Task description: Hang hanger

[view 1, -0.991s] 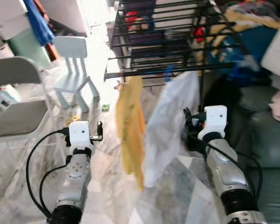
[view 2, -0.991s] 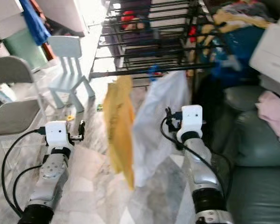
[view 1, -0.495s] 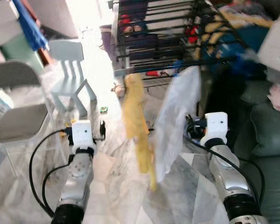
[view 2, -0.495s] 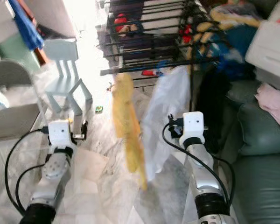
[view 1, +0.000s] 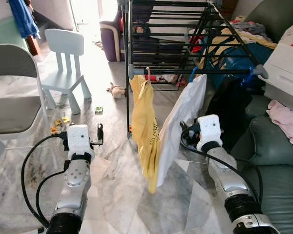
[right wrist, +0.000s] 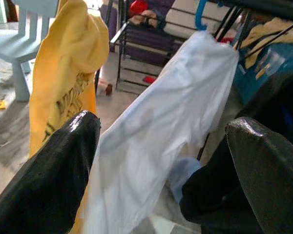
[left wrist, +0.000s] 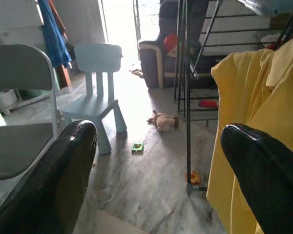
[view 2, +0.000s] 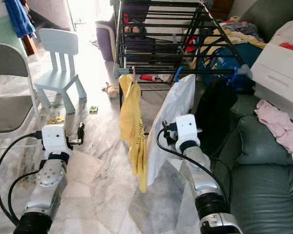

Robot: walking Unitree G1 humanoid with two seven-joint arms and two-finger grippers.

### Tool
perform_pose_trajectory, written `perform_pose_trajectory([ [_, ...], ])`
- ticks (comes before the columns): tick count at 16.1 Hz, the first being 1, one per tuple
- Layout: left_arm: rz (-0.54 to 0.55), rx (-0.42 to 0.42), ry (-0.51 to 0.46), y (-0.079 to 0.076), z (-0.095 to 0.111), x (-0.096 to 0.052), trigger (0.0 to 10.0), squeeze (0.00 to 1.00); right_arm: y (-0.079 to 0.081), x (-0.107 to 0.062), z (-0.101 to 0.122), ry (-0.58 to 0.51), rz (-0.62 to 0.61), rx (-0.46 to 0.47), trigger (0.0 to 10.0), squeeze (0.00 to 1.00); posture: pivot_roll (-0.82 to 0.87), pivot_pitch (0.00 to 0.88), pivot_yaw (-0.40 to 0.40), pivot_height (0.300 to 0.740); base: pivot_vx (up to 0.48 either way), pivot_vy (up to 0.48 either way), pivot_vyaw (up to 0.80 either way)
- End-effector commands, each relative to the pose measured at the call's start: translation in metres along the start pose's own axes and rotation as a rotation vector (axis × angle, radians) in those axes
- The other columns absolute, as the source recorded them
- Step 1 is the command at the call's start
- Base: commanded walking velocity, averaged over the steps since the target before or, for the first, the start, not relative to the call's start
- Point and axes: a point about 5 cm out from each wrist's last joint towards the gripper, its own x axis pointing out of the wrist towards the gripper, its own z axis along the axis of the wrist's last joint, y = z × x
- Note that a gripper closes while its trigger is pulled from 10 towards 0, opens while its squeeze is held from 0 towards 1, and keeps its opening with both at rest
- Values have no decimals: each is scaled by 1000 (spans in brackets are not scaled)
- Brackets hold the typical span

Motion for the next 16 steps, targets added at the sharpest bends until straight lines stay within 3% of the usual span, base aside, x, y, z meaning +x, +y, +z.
perform_pose_trajectory([
  [1, -10, -10, -12, -1, 3, 3, 10000, 0, 2, 6, 12, -44, 0, -1, 10000, 0, -72, 0, 16, 740, 0, 0, 0],
  [3, 7, -41, -11, 5, 2, 4, 10000, 0, 2, 11, 23, -92, -5, -2, 10000, 0, -104, 0, 39, 740, 0, 0, 0],
  [7, 3, -67, 25, 10, -6, -1, 10000, 0, -5, 1, 23, -128, -22, 6, 10000, 0, -130, 0, 71, 740, 0, 202, 0],
  [13, -64, -43, 43, 2, -7, 0, 10000, 0, -1, -5, 18, -123, -54, 34, 10000, 0, -139, 0, 106, 740, 0, 475, 0],
  [16, -123, -38, 18, -7, 0, 1, 10000, 0, -6, -2, 25, -144, -69, 30, 10000, 0, -140, 0, 119, 740, 324, 345, 0],
])
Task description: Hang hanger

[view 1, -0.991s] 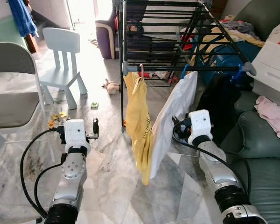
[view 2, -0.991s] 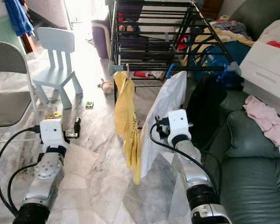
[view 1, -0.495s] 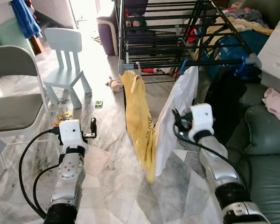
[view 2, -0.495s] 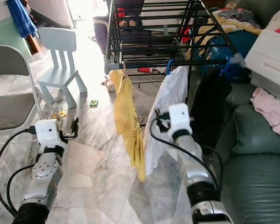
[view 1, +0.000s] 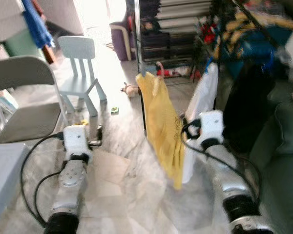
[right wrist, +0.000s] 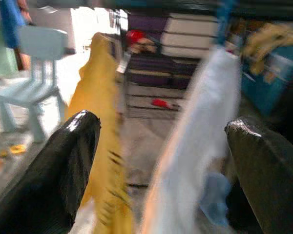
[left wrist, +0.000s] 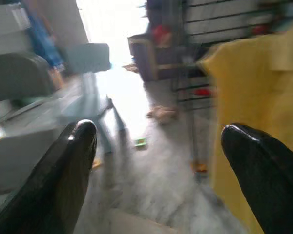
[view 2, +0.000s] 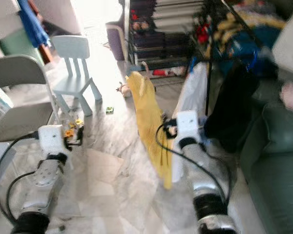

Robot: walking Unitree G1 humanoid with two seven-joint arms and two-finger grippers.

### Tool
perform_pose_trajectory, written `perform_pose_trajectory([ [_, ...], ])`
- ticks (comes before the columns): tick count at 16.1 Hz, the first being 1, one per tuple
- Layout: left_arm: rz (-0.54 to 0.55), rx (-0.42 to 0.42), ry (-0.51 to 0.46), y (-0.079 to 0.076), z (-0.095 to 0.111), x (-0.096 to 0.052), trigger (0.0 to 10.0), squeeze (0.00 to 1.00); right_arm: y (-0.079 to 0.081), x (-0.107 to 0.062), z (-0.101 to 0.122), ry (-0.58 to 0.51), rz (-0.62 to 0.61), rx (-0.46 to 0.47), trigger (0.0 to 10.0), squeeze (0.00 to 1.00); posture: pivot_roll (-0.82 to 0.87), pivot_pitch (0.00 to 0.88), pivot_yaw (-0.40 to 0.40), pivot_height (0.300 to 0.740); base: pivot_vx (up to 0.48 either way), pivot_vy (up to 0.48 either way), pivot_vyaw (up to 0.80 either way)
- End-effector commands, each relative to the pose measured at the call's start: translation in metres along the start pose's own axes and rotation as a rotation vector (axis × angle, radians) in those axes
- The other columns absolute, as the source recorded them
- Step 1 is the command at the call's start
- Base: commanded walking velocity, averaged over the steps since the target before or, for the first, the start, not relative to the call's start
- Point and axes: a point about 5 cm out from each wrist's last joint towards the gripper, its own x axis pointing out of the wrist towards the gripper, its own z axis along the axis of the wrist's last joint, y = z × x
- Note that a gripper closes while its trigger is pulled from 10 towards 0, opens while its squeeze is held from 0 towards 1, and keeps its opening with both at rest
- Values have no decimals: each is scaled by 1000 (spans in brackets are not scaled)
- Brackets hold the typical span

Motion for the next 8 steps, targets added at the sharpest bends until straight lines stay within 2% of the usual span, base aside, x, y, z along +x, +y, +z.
perform_pose_trajectory([
  [1, -13, 25, -12, 4, 4, 1, 10000, 0, 3, 3, 9, -32, -3, 16, 10000, 0, -144, 0, 123, 740, 446, 0, 0],
  [8, -85, 10, -15, -13, 6, 3, 10000, 0, 2, -2, 1, 12, -3, 9, 10000, 0, -155, 0, 133, 740, 466, 0, 0],
])
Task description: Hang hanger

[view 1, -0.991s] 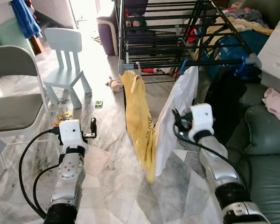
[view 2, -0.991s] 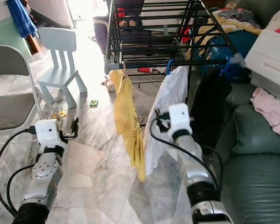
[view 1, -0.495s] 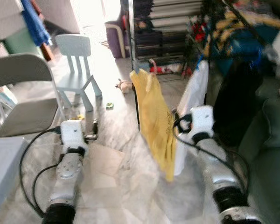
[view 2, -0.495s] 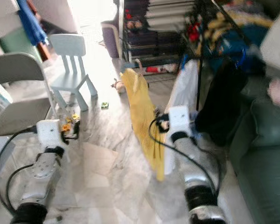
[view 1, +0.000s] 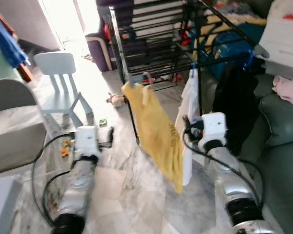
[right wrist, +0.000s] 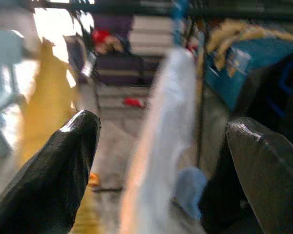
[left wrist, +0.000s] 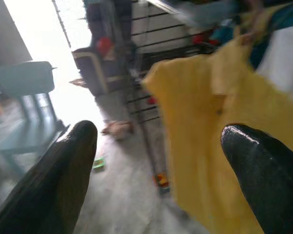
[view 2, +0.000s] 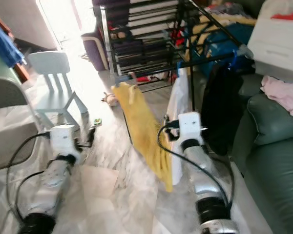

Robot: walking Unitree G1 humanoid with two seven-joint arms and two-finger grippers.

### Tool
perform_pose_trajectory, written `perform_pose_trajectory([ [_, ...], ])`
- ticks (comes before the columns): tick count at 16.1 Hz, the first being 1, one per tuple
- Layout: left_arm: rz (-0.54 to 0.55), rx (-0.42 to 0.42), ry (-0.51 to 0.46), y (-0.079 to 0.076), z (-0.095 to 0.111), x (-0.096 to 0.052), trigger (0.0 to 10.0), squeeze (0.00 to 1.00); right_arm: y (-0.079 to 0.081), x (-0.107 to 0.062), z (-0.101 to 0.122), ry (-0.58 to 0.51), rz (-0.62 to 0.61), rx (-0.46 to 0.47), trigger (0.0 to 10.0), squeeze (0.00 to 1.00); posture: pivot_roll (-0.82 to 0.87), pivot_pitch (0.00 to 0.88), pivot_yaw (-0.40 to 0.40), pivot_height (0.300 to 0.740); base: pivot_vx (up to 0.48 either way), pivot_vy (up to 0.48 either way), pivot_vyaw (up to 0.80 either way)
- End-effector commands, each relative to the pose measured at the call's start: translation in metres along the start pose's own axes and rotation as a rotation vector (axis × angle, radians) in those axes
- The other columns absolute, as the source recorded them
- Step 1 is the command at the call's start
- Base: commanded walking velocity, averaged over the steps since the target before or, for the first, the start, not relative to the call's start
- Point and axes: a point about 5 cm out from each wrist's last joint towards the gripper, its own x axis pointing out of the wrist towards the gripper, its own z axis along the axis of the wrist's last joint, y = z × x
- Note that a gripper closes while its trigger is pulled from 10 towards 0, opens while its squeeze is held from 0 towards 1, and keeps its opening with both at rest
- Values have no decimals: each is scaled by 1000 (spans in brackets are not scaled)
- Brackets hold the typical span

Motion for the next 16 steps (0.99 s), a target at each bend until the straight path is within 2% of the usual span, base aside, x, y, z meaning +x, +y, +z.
perform_pose_trajectory([
  [1, 26, 27, -11, 14, 5, 1, 10000, 0, 11, 3, 4, -1, 28, 18, 10000, 0, -155, 0, 133, 740, 458, 0, 0],
  [4, 37, -15, 31, 12, -1, 0, 10000, 0, 16, 4, -1, 42, 94, 16, 10000, 0, -152, 0, 130, 740, 388, 206, 0],
  [9, 23, -21, 35, 10, 0, -1, 10000, 0, 12, 5, 4, 17, 62, 4, 10000, 0, -150, 0, 129, 740, 0, 456, 0],
  [14, 2, -7, 49, 10, -1, -2, 10000, 0, 15, -2, 5, 3, 13, -12, 10000, 0, -150, 0, 135, 740, 0, 468, 0],
  [16, -26, -13, 32, 4, 0, -2, 10000, 0, 19, -4, 2, 14, 19, -7, 10000, 0, -151, 0, 138, 740, 0, 0, 0],
])
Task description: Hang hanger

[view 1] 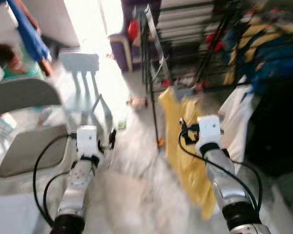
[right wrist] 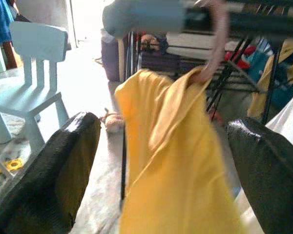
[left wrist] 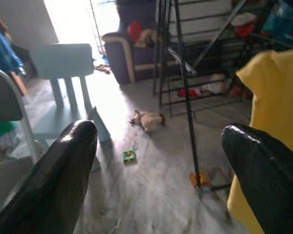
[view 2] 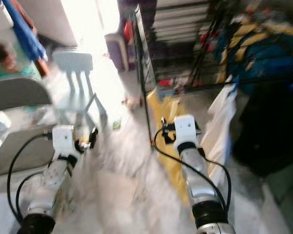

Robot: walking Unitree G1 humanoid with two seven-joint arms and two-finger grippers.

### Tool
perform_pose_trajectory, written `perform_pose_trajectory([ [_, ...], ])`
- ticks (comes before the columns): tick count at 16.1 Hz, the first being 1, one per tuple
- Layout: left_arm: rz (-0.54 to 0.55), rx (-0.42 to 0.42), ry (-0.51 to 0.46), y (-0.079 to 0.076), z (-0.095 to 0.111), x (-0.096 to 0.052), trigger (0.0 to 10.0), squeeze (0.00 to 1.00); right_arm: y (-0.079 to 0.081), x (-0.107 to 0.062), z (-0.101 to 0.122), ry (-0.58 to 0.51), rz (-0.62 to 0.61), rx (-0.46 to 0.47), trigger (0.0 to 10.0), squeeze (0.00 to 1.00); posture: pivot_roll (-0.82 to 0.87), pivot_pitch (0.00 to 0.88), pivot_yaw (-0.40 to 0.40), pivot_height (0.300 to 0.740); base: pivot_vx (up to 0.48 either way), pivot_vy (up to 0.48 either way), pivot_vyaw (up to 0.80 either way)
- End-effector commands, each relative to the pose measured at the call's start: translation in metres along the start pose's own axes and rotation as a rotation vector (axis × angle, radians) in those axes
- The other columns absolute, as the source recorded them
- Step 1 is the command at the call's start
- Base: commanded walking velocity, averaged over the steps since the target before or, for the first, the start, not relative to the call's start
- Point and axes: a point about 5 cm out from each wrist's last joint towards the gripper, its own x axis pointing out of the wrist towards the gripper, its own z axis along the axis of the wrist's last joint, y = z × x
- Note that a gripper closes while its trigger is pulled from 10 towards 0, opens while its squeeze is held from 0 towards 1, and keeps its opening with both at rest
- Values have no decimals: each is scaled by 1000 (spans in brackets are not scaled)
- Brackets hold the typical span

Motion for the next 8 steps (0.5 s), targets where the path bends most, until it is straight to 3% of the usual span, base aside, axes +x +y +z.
perform_pose_trajectory([
  [1, -40, 6, -7, -9, 2, 1, 10000, 0, -4, 0, 0, 14, -21, -4, 10000, 0, -151, 0, 138, 740, 0, 0, 0],
  [5, -73, 0, -19, -14, 4, 0, 10000, 0, -28, 3, -5, 67, -131, -88, 10000, 0, -150, 0, 136, 740, 0, 0, 0],
  [8, -82, -7, -20, -15, 4, -1, 10000, 0, -36, 5, -7, 86, -151, -98, 10000, 0, -150, 0, 136, 740, 0, 0, 0],
])
